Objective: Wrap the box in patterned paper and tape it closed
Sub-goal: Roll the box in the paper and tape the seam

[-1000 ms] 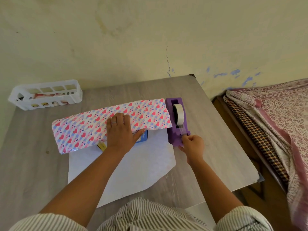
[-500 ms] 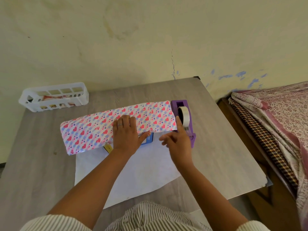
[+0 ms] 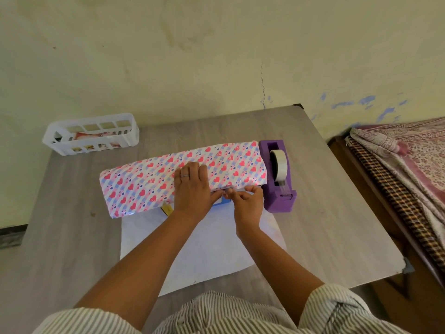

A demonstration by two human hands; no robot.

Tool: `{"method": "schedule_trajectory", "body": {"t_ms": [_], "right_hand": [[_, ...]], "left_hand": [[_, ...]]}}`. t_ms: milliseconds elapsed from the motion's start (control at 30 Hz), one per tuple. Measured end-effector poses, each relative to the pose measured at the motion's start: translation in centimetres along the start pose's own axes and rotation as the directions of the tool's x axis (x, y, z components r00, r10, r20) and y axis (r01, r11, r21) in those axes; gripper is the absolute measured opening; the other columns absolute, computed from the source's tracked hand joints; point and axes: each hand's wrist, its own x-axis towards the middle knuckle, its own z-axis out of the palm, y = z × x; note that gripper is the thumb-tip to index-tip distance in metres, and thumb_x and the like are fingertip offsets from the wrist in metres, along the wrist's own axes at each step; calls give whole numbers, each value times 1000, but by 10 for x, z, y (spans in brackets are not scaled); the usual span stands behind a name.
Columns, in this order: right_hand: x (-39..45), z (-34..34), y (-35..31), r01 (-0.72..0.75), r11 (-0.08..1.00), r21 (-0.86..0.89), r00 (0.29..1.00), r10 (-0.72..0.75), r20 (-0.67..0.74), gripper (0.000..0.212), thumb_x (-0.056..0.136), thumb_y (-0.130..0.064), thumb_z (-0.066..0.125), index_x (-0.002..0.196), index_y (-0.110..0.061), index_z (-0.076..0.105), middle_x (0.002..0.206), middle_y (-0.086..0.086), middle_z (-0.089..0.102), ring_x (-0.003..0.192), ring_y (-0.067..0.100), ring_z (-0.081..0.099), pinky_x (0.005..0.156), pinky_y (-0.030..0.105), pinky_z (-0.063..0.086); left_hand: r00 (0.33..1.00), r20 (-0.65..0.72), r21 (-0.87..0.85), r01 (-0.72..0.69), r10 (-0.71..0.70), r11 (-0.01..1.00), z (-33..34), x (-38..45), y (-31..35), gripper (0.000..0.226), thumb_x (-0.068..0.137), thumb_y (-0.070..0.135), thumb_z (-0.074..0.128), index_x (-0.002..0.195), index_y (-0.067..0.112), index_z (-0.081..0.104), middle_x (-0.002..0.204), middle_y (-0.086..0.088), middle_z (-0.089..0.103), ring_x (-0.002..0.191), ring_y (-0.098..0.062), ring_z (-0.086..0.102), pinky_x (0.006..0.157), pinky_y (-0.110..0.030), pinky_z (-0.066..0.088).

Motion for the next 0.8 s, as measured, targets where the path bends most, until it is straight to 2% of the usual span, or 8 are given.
{"method": "schedule_trajectory", "body": {"t_ms": [200,333,433,500,567,633,700,800], "right_hand": [[8,3,5,53,998,-42,999,-53,9,36,84,-15,69,109,-12,44,105,-1,58,97,12,61,79,18,49],[13,0,6,117,977,-177,993,-113,32,28,86,-21,67,105,-10,50,93,-6,61,80,8,63,75,20,52],[18,-3,14,16,901,-433,1000,-6,26,29,86,-37,64,91,-10,54,67,-3,61,58,10,62,71,29,56],[18,-4,19,-61,819,-570,995,96,32,30,87,-40,63,89,-11,56,64,1,64,60,14,64,74,34,57],[15,-5,22,-116,778,-618,979,195,61,25,87,-37,64,89,-13,55,66,2,66,63,15,65,75,34,58],[7,-12,19,-124,807,-577,969,224,105,20,88,-30,65,84,-16,52,69,3,66,62,14,64,71,32,58],[-1,-30,11,8,860,-510,994,49,98,15,88,-25,66,86,-17,53,76,2,65,65,13,63,66,29,57],[5,-71,-20,192,842,-503,957,-274,-92,14,88,-21,64,95,-18,52,76,-7,55,67,7,54,55,17,41]], "left_hand": [[998,59,22,-15,13,1000,0,0,-2,84,68,70,63,122,7,50,124,-18,53,114,-36,52,100,-47,40],[997,66,30,-33,31,999,-1,-1,-4,89,69,74,57,126,7,45,128,-18,50,118,-35,49,103,-47,36],[998,61,-7,-20,21,1000,-3,0,-3,94,64,80,47,122,6,47,122,-18,52,113,-36,51,100,-49,39],[1000,24,-30,-9,10,1000,-3,-1,-2,92,63,79,46,119,6,44,118,-19,54,108,-38,54,96,-50,42],[1000,13,-51,-2,3,999,-3,-2,-1,87,65,74,57,118,6,43,118,-20,54,109,-38,54,97,-51,43],[1000,7,-60,0,1,998,-3,-3,-1,85,65,67,68,119,5,44,119,-20,54,110,-39,53,97,-51,42],[1000,4,-53,-18,18,998,-3,-3,-2,86,62,65,72,117,6,43,117,-20,54,108,-37,53,96,-49,42],[999,29,-47,-23,24,999,-4,-2,-3,90,58,64,76,118,6,44,118,-19,52,110,-37,51,98,-49,40]]}}
